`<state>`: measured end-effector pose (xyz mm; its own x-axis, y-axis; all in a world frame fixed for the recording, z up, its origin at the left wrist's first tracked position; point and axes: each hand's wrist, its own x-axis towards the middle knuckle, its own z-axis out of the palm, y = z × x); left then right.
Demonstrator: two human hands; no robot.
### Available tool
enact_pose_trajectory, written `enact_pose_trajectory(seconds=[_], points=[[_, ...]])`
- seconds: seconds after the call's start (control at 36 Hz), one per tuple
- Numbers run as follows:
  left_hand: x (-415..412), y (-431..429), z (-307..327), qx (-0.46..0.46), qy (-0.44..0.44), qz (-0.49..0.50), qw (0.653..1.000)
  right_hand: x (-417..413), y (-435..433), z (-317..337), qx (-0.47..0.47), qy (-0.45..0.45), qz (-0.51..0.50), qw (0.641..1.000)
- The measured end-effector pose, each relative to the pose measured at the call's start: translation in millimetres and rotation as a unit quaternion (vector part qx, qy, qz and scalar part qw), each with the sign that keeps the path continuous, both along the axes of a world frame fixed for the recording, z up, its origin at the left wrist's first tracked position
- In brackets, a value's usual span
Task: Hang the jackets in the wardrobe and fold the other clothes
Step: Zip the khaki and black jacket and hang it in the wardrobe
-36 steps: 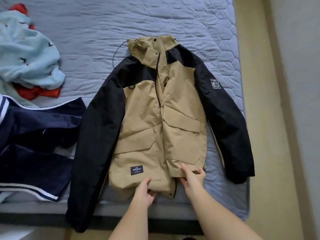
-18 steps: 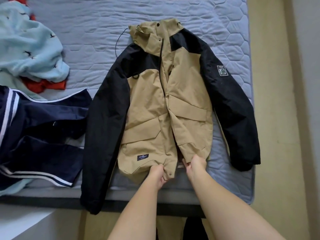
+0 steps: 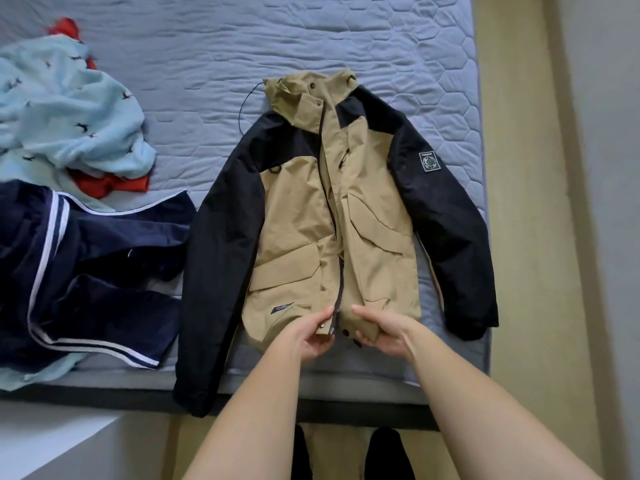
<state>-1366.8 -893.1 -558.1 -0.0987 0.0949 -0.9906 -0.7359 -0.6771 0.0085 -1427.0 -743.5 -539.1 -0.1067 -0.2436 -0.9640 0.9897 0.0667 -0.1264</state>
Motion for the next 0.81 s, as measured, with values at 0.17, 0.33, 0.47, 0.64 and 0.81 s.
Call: enact_pose_trajectory(seconds=[0.17, 0.33, 0.47, 0.64, 0.81], points=[[-7.5, 4.6, 5.0, -0.011, 0.069, 0.063, 0.996, -2.1, -8.4, 2.2, 0.037, 0.047, 0.019, 0.998], [-6.2, 4.8, 6.1, -0.075, 0.081, 0.023, 0.994, 8.3, -11.2, 4.8, 0.012, 0.071, -0.141, 0.987], [-5.7, 8.0, 16.9, -0.103, 0.123, -0.022, 0.987, 18.4, -20.9, 13.0, 0.022, 0.097, -0.117, 0.988], [-6.4, 10.7, 21.9, -0.188, 0.124, -0.104, 0.969, 24.0, -25.6, 15.4, 0.035, 0.129, -0.069, 0.989], [3.7, 6.3, 14.0, -0.188, 0.127, -0.131, 0.965, 25.3, -27.3, 11.6, 0.121, 0.185, 0.013, 0.975]])
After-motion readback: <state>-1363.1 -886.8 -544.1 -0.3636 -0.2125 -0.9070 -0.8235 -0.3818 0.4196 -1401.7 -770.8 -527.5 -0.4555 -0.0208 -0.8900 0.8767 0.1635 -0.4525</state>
